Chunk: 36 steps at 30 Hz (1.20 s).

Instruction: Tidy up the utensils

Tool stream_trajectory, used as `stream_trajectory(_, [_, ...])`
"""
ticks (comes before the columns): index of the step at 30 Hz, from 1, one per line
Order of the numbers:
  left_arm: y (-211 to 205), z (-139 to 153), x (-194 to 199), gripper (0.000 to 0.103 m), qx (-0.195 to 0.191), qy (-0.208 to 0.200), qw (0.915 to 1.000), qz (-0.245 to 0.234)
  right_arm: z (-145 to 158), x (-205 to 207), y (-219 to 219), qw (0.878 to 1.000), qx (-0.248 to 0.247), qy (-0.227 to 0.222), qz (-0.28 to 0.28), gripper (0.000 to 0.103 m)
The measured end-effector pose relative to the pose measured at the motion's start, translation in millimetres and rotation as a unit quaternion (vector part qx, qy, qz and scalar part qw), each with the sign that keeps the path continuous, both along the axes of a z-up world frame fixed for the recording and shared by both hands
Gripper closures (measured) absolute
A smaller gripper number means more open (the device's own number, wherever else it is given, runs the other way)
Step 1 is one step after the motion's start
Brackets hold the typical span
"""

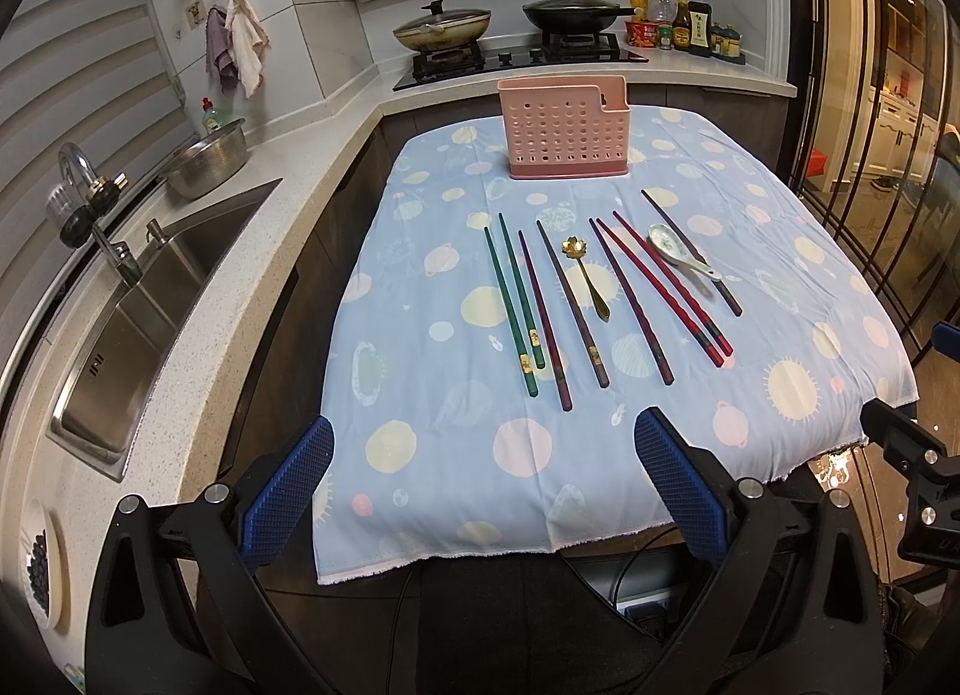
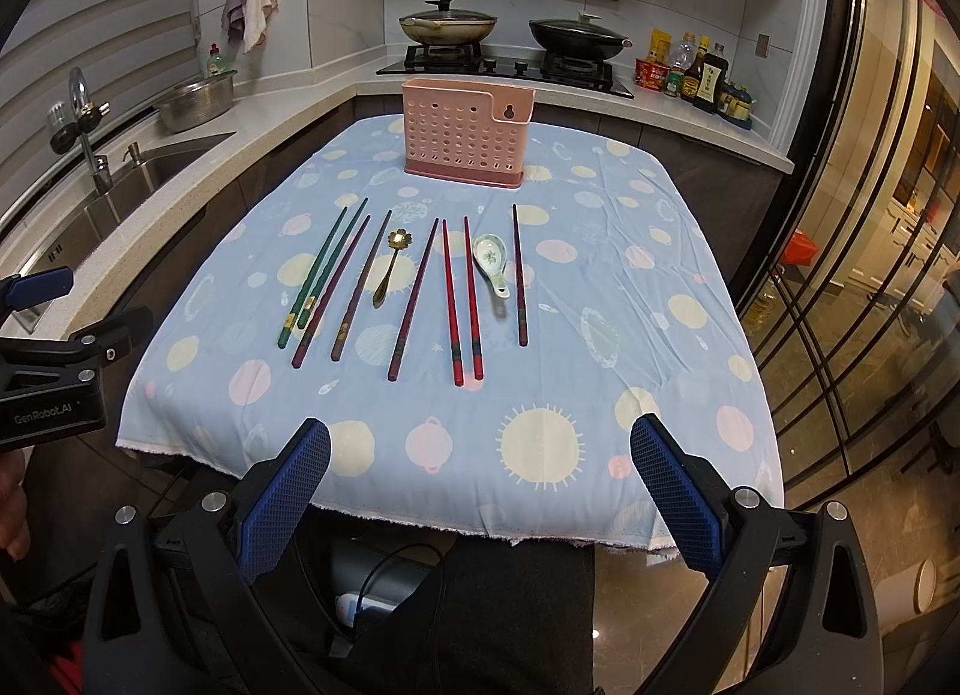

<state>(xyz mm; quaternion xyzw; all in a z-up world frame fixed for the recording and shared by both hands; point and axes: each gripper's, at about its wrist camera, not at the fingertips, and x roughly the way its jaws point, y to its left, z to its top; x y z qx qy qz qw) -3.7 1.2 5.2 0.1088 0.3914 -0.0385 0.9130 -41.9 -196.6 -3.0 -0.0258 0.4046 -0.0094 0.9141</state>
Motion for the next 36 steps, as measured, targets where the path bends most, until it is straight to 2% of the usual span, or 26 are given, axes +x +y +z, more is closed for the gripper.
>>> stream_trajectory(9, [0, 0, 0, 0.007, -0.001, 0.001, 1.0000, 0.000, -2, -1, -1, 1.000, 0.000, 0.001, 0.000, 0.007])
stream_trajectory(18, [14, -9, 20, 0.007, -0.022, 0.026, 0.9993, 0.016, -5, 15, -21, 1.000, 0.008, 0.007, -0.026, 0.007])
stream_trajectory(36, [5, -39, 86, 0.007, -0.030, 0.051, 0.9980, 0.022, -36, 85, -27, 0.999, 0.017, 0.016, -0.037, 0.007])
